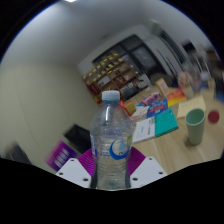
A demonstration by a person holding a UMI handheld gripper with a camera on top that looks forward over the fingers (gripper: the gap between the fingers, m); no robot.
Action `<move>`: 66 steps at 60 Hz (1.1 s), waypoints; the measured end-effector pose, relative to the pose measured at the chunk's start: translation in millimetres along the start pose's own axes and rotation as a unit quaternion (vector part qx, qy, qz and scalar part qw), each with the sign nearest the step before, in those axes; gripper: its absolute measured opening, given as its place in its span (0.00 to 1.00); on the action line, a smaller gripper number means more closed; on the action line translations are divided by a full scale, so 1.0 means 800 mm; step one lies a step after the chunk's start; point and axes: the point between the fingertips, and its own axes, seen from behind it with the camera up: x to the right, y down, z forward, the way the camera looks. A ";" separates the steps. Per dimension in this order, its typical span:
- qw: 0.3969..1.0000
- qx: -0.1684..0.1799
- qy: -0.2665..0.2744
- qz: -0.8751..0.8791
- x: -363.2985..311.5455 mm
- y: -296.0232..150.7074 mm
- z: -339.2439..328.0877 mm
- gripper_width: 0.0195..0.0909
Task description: Pour water
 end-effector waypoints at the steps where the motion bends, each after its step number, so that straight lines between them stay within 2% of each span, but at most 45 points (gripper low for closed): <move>1: 0.999 0.004 -0.008 0.038 0.003 -0.017 0.000 0.26; 6: 0.974 0.013 -0.033 0.224 -0.001 -0.077 -0.002 0.26; 9: 0.944 0.012 -0.059 0.325 0.044 -0.095 0.017 0.26; 11: 0.916 0.010 -0.072 0.395 0.066 -0.106 0.022 0.26; 12: 0.898 0.008 -0.069 0.435 0.051 -0.115 0.003 0.26; 17: 0.808 -0.004 -0.105 0.580 0.096 -0.114 0.017 0.27; 20: 0.758 -0.007 -0.116 0.642 0.094 -0.125 0.002 0.26; 29: 0.674 0.028 -0.156 0.721 0.096 -0.139 0.012 0.26; 30: 0.665 0.029 -0.161 0.729 0.109 -0.141 -0.019 0.26; 31: 0.657 0.035 -0.162 0.736 0.091 -0.154 0.007 0.26; 33: 0.642 0.043 -0.170 0.746 0.091 -0.160 0.007 0.26; 37: 0.627 0.056 -0.179 0.756 0.091 -0.168 0.007 0.27; 45: 0.612 0.057 -0.174 0.769 0.088 -0.171 -0.001 0.26; 48: 0.620 0.051 -0.172 0.764 0.084 -0.170 0.004 0.26; 51: 0.659 0.035 -0.166 0.733 0.074 -0.167 0.007 0.26; 53: 0.710 0.016 -0.166 0.685 0.087 -0.153 -0.011 0.26; 57: 0.823 -0.013 -0.140 0.550 0.056 -0.167 0.006 0.27; 58: 0.851 -0.013 -0.147 0.505 0.061 -0.170 -0.013 0.26; 61: 0.916 0.009 -0.147 0.373 0.051 -0.202 -0.045 0.26; 62: 0.933 0.017 -0.132 0.334 0.047 -0.224 -0.026 0.26; 66: 0.980 0.085 -0.110 0.140 0.063 -0.296 -0.083 0.27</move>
